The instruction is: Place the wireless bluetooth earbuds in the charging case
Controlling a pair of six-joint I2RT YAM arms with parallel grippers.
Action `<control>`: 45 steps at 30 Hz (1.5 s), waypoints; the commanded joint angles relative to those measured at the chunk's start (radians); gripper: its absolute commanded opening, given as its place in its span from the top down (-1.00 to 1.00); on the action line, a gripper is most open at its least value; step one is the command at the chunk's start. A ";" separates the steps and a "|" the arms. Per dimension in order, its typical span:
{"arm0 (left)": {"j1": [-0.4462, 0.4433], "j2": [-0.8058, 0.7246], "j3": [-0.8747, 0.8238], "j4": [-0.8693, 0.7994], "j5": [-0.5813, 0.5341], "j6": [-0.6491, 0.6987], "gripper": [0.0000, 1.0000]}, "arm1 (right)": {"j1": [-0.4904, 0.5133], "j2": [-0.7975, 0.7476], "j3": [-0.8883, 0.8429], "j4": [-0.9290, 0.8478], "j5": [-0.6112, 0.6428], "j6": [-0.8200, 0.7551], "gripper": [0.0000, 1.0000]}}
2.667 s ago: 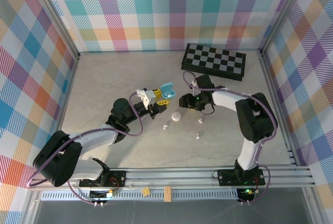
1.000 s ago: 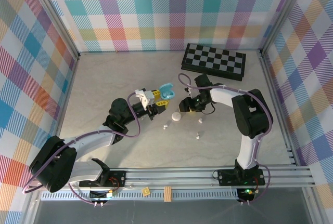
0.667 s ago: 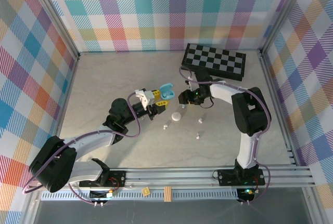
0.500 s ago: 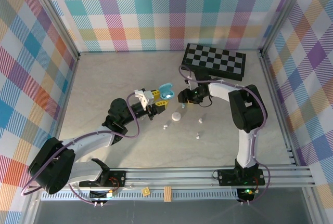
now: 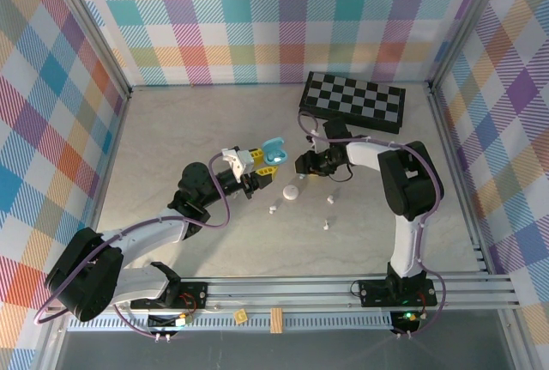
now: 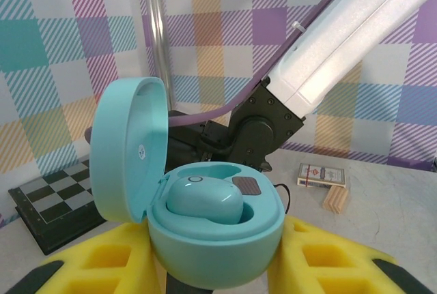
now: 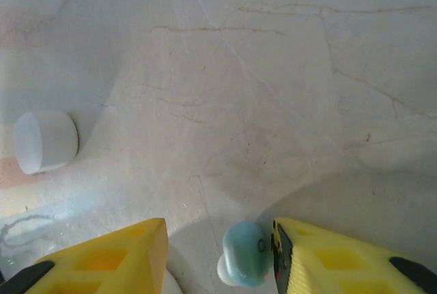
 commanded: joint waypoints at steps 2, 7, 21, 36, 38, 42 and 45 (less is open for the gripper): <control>0.002 0.001 0.003 0.027 0.013 0.021 0.29 | 0.027 -0.016 -0.033 -0.047 -0.057 0.011 0.11; 0.002 -0.018 -0.002 0.014 0.002 0.032 0.29 | 0.030 -0.033 -0.053 -0.029 -0.051 0.019 0.12; 0.002 -0.032 0.002 -0.014 0.002 0.052 0.29 | 0.035 0.019 -0.010 -0.010 -0.082 0.078 0.30; 0.002 -0.034 -0.008 -0.013 0.000 0.058 0.29 | 0.086 0.074 0.086 -0.184 0.103 0.036 0.48; 0.002 -0.037 -0.011 -0.015 -0.003 0.059 0.29 | 0.090 0.069 0.086 -0.186 0.110 0.038 0.50; 0.002 -0.039 -0.019 -0.017 -0.013 0.062 0.29 | 0.095 0.019 0.070 -0.173 0.160 0.040 0.55; 0.002 -0.041 -0.022 -0.019 -0.019 0.067 0.29 | 0.095 -0.057 0.030 -0.139 0.216 0.041 0.56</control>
